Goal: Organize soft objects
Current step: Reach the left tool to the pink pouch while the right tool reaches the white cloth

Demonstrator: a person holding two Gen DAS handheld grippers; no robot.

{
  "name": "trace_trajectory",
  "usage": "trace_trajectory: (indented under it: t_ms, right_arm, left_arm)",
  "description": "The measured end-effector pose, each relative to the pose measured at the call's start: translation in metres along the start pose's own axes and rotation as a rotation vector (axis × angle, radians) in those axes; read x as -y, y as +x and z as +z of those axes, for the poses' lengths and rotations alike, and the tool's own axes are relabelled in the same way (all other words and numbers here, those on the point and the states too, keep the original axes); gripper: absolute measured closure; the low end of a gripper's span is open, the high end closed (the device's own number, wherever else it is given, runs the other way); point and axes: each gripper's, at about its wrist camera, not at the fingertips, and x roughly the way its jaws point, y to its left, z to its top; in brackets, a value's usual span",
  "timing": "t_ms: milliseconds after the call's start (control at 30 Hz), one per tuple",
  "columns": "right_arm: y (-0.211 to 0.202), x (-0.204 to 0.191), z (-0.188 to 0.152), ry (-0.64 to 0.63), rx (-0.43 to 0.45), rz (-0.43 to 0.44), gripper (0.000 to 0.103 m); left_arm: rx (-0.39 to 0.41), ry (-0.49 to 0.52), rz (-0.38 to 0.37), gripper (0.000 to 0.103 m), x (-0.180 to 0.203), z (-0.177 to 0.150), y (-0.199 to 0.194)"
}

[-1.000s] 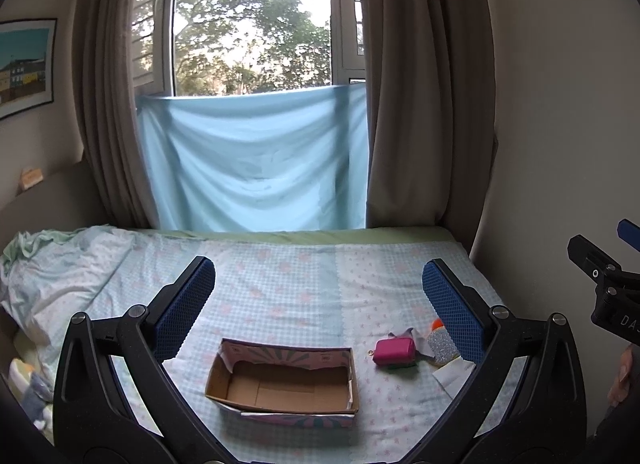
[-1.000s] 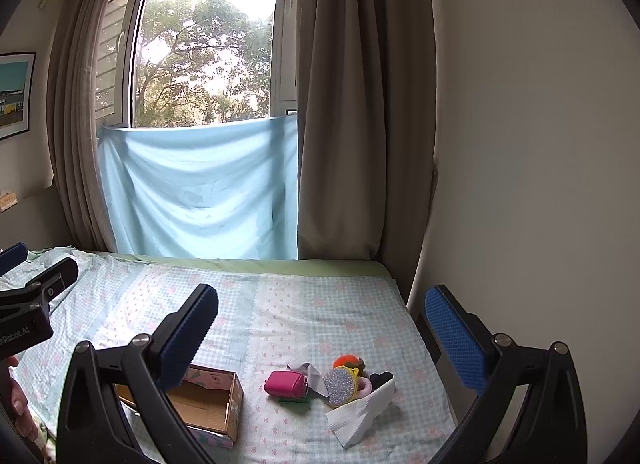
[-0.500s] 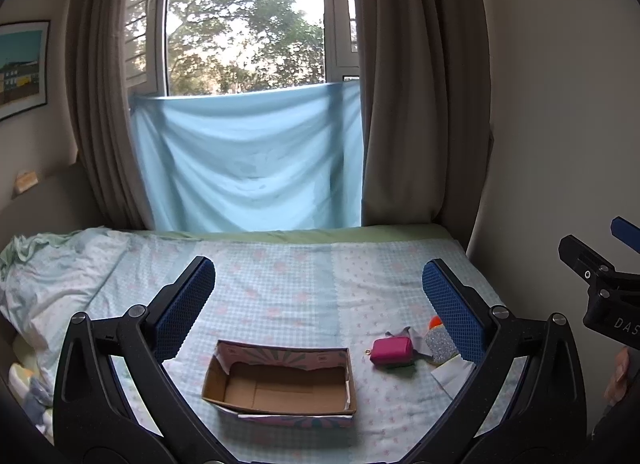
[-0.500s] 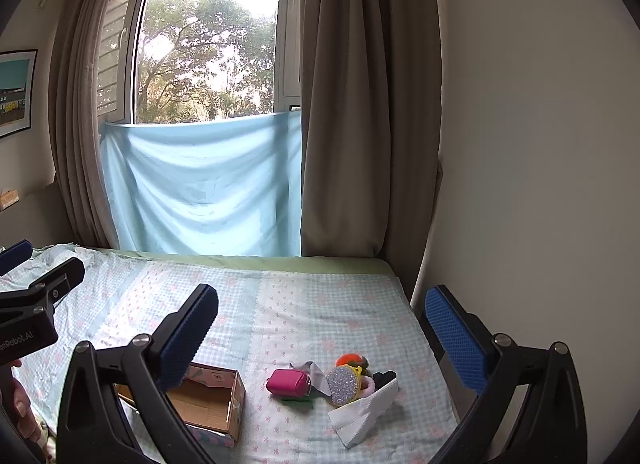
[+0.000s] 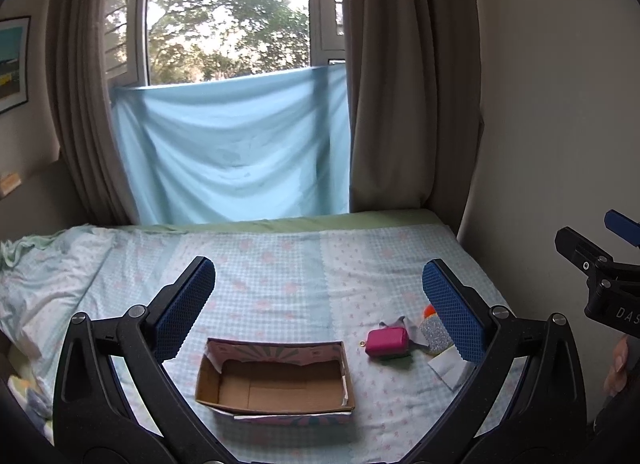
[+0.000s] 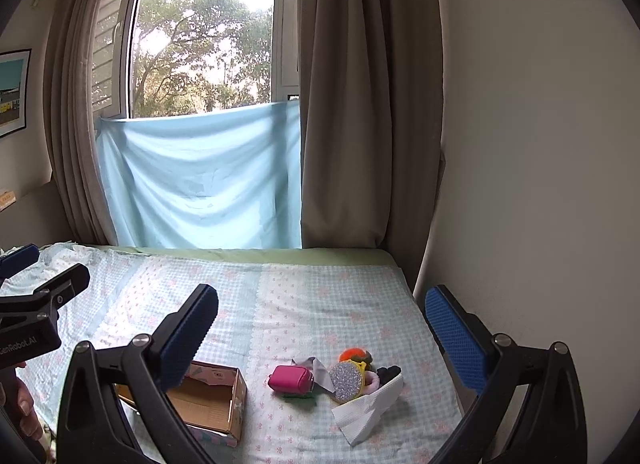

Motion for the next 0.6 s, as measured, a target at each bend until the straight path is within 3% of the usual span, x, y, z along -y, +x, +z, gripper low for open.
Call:
trace_trajectory:
  t_ms: [133, 267, 600]
  right_arm:
    - [0.024, 0.007, -0.01, 0.047, -0.08, -0.015, 0.0]
    - [0.058, 0.02, -0.036, 0.106, -0.176, -0.07, 0.0]
    - [0.142, 0.069, -0.107, 0.286, -0.406, -0.163, 0.0]
  left_arm:
    - [-0.069, 0.074, -0.089, 0.0, 0.001, -0.001, 0.029]
    - [-0.132, 0.228, -0.173, 0.0, 0.014, -0.013, 0.072]
    - [-0.33, 0.558, -0.428, 0.0, 0.07, -0.072, 0.21]
